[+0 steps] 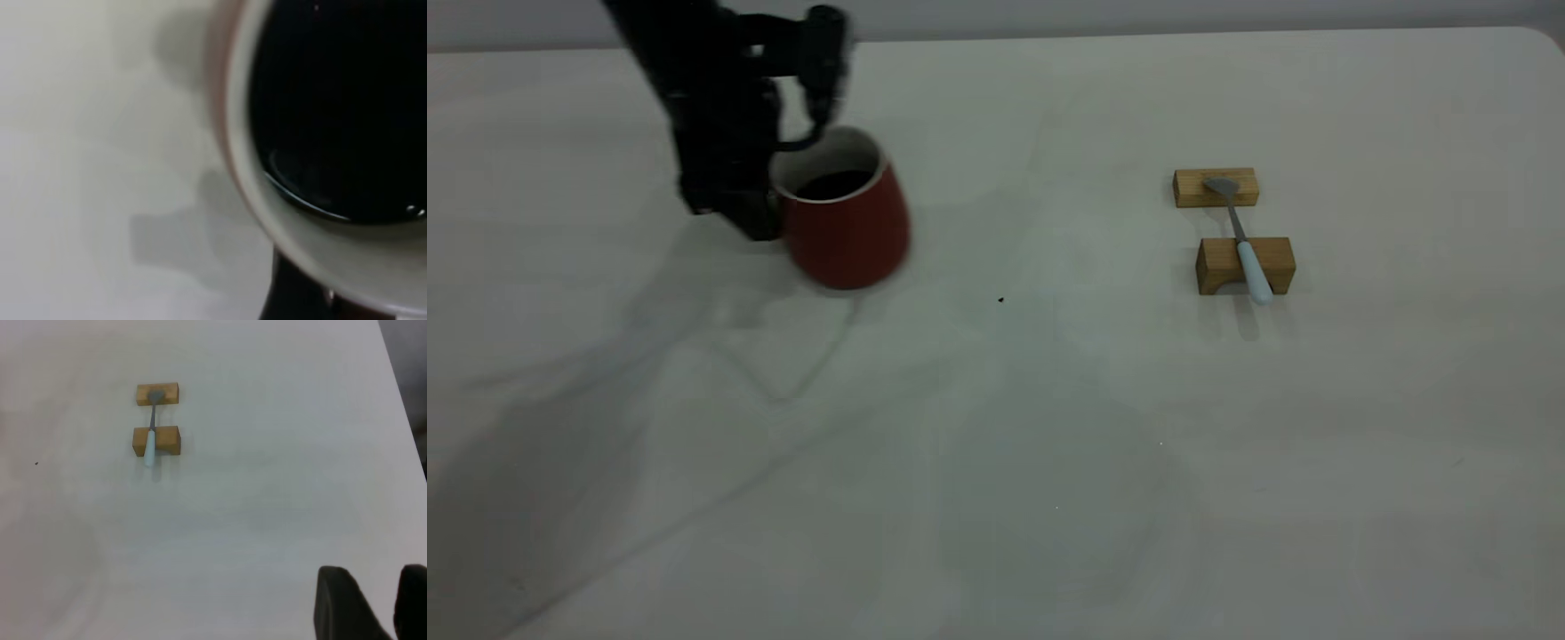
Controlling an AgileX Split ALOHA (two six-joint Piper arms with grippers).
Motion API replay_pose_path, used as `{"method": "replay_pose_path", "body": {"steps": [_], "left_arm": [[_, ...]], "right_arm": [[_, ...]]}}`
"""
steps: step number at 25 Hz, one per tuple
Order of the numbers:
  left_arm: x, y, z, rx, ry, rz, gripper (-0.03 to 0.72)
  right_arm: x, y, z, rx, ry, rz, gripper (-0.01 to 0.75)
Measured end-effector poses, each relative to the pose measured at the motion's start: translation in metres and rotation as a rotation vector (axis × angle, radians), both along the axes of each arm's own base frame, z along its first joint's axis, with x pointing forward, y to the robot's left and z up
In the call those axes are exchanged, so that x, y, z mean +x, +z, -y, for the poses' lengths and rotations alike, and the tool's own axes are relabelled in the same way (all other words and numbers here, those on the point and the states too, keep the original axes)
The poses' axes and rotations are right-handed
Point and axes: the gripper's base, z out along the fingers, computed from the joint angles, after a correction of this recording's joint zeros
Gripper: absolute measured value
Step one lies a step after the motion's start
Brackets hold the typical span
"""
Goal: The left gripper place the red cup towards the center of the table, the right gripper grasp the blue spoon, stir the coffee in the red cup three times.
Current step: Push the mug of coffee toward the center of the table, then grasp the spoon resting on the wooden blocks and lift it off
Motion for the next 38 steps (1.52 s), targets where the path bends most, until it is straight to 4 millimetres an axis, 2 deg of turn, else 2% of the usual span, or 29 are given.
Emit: {"method": "replay_pose_path", "body": {"steps": [4,7,14,17,21,25,28,31,34,38], "left_arm": [[-0.004,0.001,0.027,-0.029,-0.035,0.038,0.554],[-0.005,0.001,0.040,-0.043,-0.053,0.061,0.554],[-0.007,0.004,0.042,-0.052,-0.050,0.053,0.554],[-0.011,0.022,0.040,-0.043,-0.047,0.012,0.554],[-0.013,0.080,0.032,-0.051,0.023,0.044,0.554],[-0.019,0.159,0.024,-0.111,0.120,0.179,0.554],[-0.038,0.221,0.018,-0.178,0.219,0.260,0.554],[-0.069,0.283,0.008,-0.268,0.371,0.313,0.554],[-0.110,0.339,-0.004,-0.384,0.565,0.345,0.554],[-0.165,0.387,-0.025,-0.473,0.831,0.342,0.551]], "right_arm": [[0.000,0.000,0.000,0.000,0.000,0.000,0.238],[0.000,0.000,0.000,0.000,0.000,0.000,0.238],[0.000,0.000,0.000,0.000,0.000,0.000,0.238],[0.000,0.000,0.000,0.000,0.000,0.000,0.238],[0.000,0.000,0.000,0.000,0.000,0.000,0.238],[0.000,0.000,0.000,0.000,0.000,0.000,0.238],[0.000,0.000,0.000,0.000,0.000,0.000,0.238],[0.000,0.000,0.000,0.000,0.000,0.000,0.238],[0.000,0.000,0.000,0.000,0.000,0.000,0.238],[0.000,0.000,0.000,0.000,0.000,0.000,0.238]]}}
